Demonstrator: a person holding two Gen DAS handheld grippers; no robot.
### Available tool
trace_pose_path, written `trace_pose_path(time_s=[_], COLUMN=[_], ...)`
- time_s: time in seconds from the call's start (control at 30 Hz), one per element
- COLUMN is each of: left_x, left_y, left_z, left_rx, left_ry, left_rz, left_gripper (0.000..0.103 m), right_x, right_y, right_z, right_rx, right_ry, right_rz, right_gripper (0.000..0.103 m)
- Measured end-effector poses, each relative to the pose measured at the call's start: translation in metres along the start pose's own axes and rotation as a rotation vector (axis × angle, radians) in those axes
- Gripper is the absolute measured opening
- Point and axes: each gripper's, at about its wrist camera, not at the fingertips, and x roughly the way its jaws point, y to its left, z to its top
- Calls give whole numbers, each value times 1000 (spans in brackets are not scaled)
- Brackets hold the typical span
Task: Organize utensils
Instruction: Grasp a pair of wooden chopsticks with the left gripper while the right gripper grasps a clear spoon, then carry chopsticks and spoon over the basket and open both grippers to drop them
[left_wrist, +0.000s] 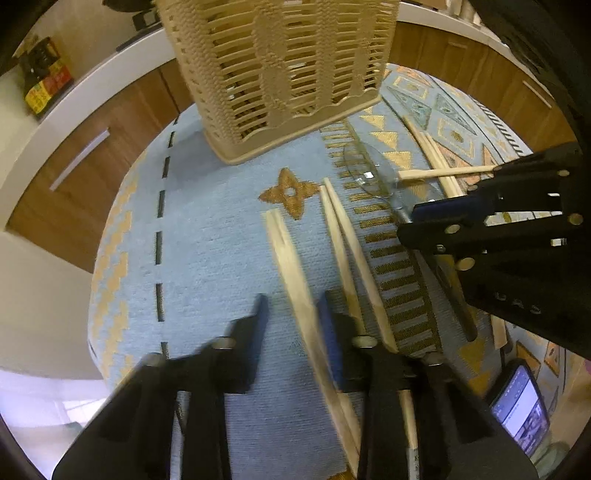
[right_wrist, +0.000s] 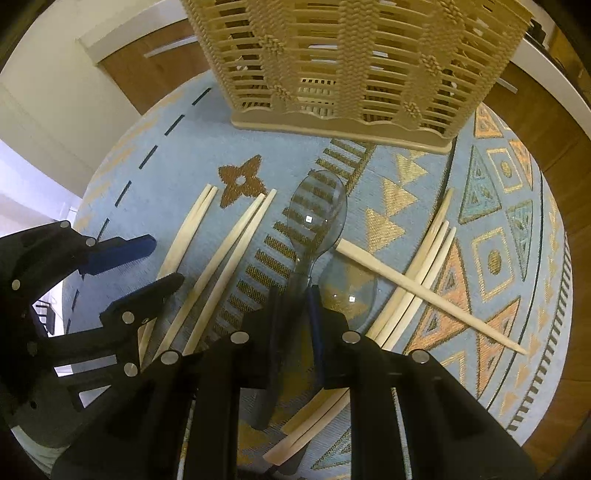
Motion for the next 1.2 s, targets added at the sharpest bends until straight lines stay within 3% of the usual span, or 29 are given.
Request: trace_pose_path(time_s=[0.17, 0.43, 0.6, 1.0, 1.2], left_x=[-1, -52, -99, -190, -208], left_y=[6, 34, 39, 49, 59], left_z=[-2, -8, -2, 50, 87], left_rx=[-67, -198, -210, -235, -252], left_ry=[-51, -284, -449, -844, -961], left_rz=[-23, -124, -131, -130, -126], left_gripper=[10, 10, 9, 9, 9], right_x=[-3, -44, -84, -179, -208], right_y=[-2, -1, -1, -22, -56], right_z=[-9, -12, -8, 21, 43], right_rx=[11, -19, -58, -47, 14], right_ry=[-51, -189, -307, -624, -777], right_rz=[49, 153, 179, 240, 204], right_gripper=[10, 10, 10, 10, 10])
